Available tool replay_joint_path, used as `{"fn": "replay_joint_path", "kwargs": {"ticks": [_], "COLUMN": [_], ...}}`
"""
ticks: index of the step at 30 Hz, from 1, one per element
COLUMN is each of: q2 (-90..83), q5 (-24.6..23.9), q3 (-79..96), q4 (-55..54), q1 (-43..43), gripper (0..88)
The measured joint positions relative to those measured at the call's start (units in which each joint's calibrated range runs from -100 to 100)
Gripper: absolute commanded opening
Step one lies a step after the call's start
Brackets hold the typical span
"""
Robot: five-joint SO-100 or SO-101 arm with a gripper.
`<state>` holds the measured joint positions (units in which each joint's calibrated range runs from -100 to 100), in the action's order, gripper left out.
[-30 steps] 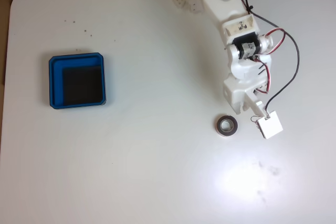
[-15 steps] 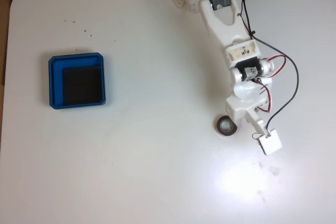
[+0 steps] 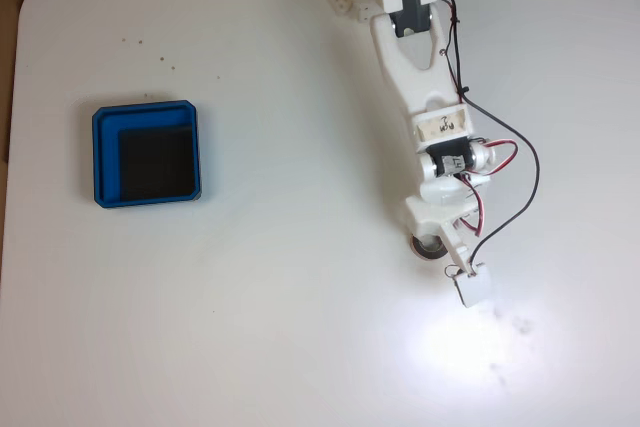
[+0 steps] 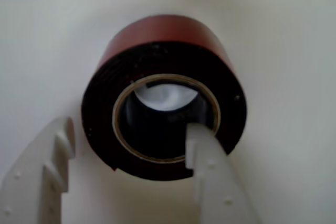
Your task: Pick the red roll and drop it in the blue box
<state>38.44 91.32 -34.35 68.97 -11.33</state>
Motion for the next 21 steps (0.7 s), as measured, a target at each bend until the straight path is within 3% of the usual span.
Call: {"fn": "replay_joint_path", "kwargs": {"ticks": [21], "q2": [1.61], "q5": [0.00], "q3": [0.00], "q4": [-0.08], "q1": [-0.10], "gripper": [19.6]}}
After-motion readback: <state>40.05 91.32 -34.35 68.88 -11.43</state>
